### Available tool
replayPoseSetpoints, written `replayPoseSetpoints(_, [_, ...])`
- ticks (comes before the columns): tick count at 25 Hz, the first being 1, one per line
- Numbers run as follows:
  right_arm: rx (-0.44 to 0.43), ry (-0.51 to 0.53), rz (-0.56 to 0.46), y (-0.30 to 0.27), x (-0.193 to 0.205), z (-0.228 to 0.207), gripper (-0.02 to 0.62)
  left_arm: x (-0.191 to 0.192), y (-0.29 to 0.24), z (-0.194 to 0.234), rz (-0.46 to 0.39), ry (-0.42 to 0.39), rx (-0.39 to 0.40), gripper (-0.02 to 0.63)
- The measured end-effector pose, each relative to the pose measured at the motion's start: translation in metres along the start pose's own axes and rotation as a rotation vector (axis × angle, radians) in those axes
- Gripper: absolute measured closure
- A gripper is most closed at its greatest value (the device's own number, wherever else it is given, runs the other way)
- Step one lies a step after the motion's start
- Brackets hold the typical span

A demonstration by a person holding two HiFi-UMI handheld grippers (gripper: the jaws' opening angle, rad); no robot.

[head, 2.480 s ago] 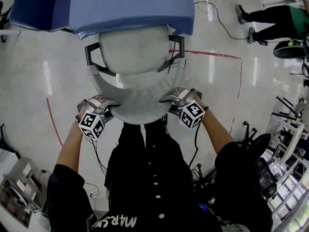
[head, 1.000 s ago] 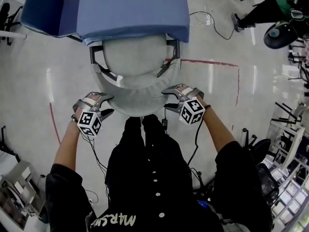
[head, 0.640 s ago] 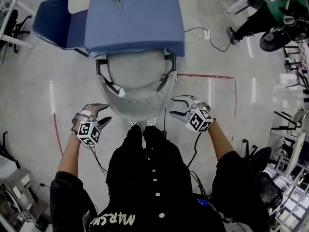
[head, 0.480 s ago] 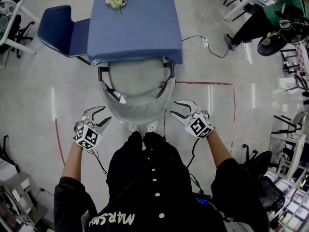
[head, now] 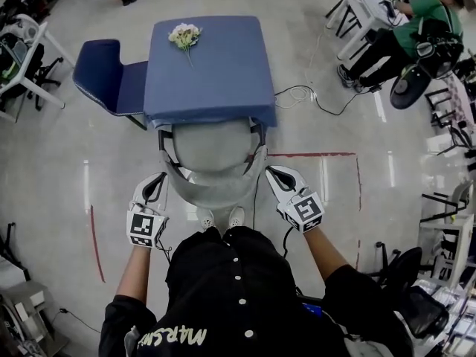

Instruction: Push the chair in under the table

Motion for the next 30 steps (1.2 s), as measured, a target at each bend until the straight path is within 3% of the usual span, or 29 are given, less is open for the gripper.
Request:
replayPoseSetpoints(10, [0.199,-0.206,-0.210,0.031,-0.066,-0.032,0.572,-0.065,0.016,0.001,-0.127,0.064,-0.112,0.604])
replayPoseSetpoints(16, [0.296,-0.172,-0.299,0.051,-0.093,-0.042,0.572,-0.093,0.040,-0.001,-0.178,0.001,-0.189,0.604])
replayPoseSetpoints(24, [0.315,-0.168,-0.363,0.075,-0.127,-0.050,0.572,-0.119,0.068,0.009,-0.216,0.010,-0.273,0.604])
replayPoseSetpoints(30, [0.344,-0.095,-0.392,0.085,-0.141,-0.045,0.572,-0.132,0.080,0.014,-0.220,0.004,-0.296,0.604])
Point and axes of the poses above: the fingertips, and each gripper's own axes: y backward along the fingers, z to its left, x out of its underside, the point moved 9 cm from there along y, backward along the fingers, and after that the axes turned 4 degrees about x, right-handed, at the moved point
